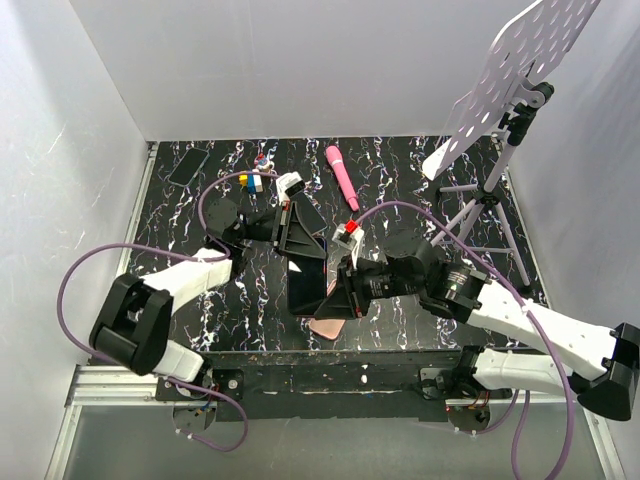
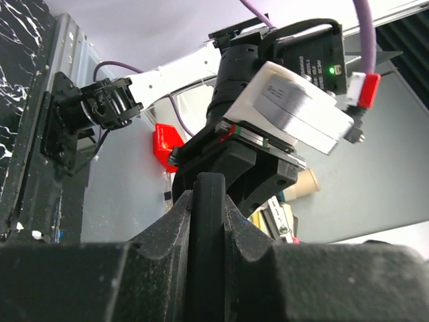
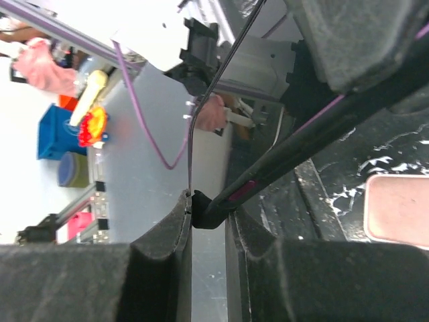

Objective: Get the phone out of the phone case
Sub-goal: Remove the phone case from the phone.

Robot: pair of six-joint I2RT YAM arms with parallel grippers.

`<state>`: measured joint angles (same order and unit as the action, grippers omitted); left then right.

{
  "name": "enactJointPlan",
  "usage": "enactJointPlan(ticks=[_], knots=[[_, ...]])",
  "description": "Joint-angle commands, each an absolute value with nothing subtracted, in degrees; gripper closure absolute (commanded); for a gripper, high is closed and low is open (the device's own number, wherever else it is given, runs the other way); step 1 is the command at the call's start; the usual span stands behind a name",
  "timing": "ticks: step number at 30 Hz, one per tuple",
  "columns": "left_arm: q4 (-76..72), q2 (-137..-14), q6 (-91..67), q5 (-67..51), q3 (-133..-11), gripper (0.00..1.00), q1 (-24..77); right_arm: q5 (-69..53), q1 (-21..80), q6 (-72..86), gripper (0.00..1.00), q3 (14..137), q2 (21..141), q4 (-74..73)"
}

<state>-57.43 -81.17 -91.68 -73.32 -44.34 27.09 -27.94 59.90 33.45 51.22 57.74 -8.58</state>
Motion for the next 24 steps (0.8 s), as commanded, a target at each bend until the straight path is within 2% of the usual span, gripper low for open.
enactJointPlan(ticks=[1, 4, 8, 12, 18, 24], knots=[[-70.27, -87.70, -110.27, -67.33, -40.26, 1.00, 27.25, -18.38, 65.56, 15.49, 0.99, 61.33, 58.18, -3.94], [-79.08, -90.78, -116.96, -66.89, -39.73, 1.00, 27.25, -15.13, 66.97, 10.39, 0.99, 65.64, 60.20, -6.93], [-80.34, -91.23, -118.22, -67.41, -40.25, 1.00, 27.25, -15.73, 67.24, 5.46, 0.99, 71.53, 63.80, -10.28], [-79.36, -91.23, -117.33, -67.76, -40.96, 1.00, 27.25, -21.86, 67.24, 3.34, 0.99, 76.72, 67.67, -11.08], [-85.51, -93.69, -121.64, -66.45, -42.54, 1.00, 27.25, -31.19, 67.15, 6.06, 0.99, 78.40, 70.66, -4.23], [-88.24, -94.31, -124.01, -65.13, -42.54, 1.00, 27.33, -18.13, 67.06, 4.31, 0.99, 76.29, 69.70, -3.95]])
